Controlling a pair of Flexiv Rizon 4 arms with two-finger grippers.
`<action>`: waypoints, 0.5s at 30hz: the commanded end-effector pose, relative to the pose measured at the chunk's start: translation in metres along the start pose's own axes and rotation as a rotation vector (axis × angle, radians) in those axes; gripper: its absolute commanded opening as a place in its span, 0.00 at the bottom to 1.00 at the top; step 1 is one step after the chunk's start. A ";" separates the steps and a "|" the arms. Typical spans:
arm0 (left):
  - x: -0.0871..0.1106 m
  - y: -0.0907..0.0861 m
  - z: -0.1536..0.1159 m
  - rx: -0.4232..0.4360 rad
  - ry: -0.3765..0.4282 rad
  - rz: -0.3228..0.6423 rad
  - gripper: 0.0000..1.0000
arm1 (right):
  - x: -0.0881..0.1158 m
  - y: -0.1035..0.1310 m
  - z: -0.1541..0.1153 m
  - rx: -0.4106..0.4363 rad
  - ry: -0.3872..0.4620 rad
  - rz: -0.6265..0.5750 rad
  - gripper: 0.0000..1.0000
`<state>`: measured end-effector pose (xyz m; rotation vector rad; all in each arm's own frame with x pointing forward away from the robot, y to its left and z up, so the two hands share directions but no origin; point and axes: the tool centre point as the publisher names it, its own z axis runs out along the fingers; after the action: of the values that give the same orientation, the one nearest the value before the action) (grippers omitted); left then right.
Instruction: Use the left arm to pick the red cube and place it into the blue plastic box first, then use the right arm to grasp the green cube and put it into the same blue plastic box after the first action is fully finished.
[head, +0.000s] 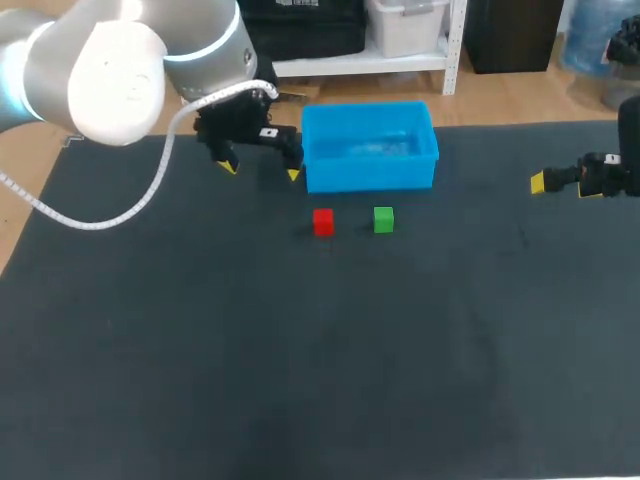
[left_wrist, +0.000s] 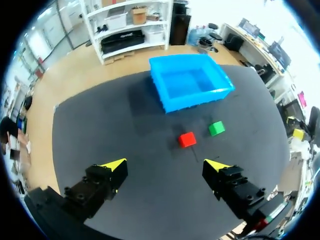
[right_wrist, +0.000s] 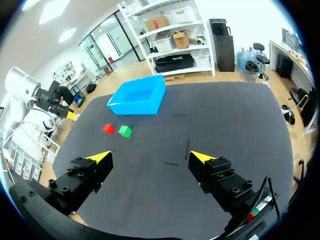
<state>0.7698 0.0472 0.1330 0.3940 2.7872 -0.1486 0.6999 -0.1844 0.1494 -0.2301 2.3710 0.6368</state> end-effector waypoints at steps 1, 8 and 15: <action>0.016 0.008 -0.006 0.003 -0.015 -0.012 1.00 | 0.000 0.000 0.000 0.000 0.001 0.000 1.00; 0.012 0.012 -0.005 -0.010 0.003 -0.046 1.00 | 0.000 0.000 0.000 0.000 0.001 0.000 1.00; 0.000 0.013 -0.002 -0.046 0.043 -0.079 1.00 | 0.000 0.000 0.000 0.000 0.001 0.000 1.00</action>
<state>0.7614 0.0689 0.1323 0.2839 2.8173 -0.1228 0.6999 -0.1844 0.1494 -0.2301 2.3710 0.6368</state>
